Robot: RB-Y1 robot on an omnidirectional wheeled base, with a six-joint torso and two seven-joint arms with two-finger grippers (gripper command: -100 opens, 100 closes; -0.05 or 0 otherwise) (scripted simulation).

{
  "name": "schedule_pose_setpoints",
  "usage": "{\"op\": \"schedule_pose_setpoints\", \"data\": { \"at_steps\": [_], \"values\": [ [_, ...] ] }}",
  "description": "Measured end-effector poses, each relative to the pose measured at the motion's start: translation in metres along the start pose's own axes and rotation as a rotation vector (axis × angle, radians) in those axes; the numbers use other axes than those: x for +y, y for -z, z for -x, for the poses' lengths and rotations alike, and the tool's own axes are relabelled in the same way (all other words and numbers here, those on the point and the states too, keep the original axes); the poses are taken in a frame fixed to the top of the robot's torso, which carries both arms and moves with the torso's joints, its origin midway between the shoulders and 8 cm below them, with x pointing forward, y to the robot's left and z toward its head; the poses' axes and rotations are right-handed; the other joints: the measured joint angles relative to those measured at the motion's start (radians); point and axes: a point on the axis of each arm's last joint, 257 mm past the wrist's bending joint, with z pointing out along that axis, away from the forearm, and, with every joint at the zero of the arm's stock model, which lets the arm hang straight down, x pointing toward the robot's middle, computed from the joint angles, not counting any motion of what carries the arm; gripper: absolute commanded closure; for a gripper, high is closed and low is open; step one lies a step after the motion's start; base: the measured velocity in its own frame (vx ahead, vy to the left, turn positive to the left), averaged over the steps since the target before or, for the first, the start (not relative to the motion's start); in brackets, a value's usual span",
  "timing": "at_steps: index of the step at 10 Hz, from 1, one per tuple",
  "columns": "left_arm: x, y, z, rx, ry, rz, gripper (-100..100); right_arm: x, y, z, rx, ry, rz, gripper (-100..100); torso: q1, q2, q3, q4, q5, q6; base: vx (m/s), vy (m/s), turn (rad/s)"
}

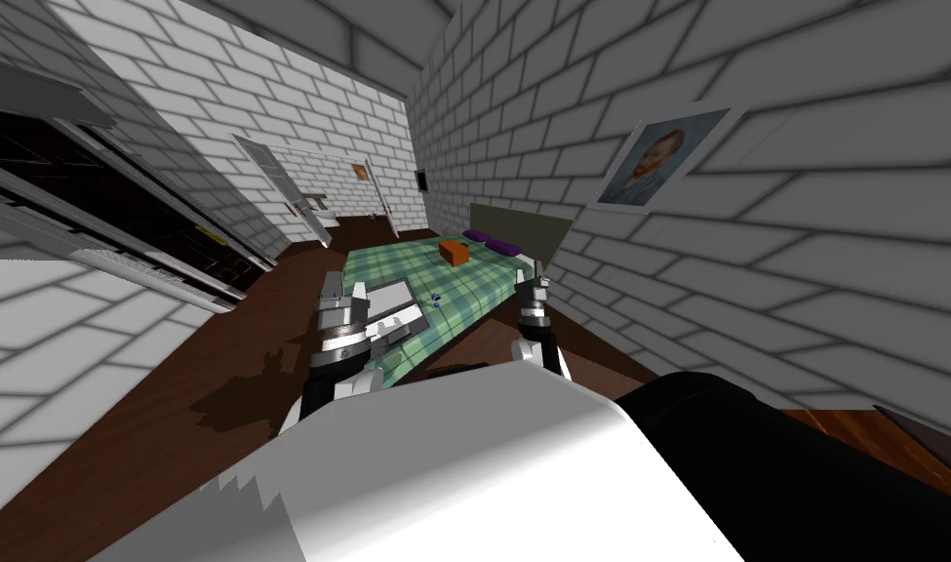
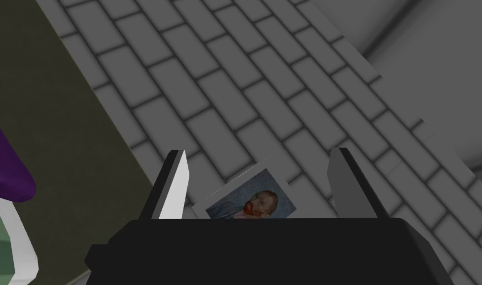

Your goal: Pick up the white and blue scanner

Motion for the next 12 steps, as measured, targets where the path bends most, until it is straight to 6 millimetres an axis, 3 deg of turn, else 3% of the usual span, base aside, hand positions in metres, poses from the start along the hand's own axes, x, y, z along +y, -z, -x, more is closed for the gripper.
{"op": "schedule_pose_setpoints", "data": {
  "at_steps": [4, 6, 12],
  "values": [
    [0.023, 0.005, -0.011, 0.091, -0.032, 0.046, -100, 0.000, 0.000, 0.000, 0.000, 0.000, 0.000, 0, -0.004, -0.001, -0.001, 0.000, -0.001, 0.000, 0.015, -0.061, 0.021],
    [0.051, 0.011, -0.021, 0.134, -0.039, 0.120, -100, 0.000, 0.000, 0.000, 0.000, 0.000, 0.000, 0, -0.007, -0.002, -0.001, 0.000, -0.002, 0.000, 0.030, -0.110, 0.035],
    [0.126, 0.034, -0.025, 0.161, -0.027, 0.324, -100, 0.000, 0.000, 0.000, 0.000, 0.000, 0.000, 0, -0.007, -0.004, -0.002, -0.001, -0.002, 0.000, 0.046, -0.104, 0.038]
  ]
}}
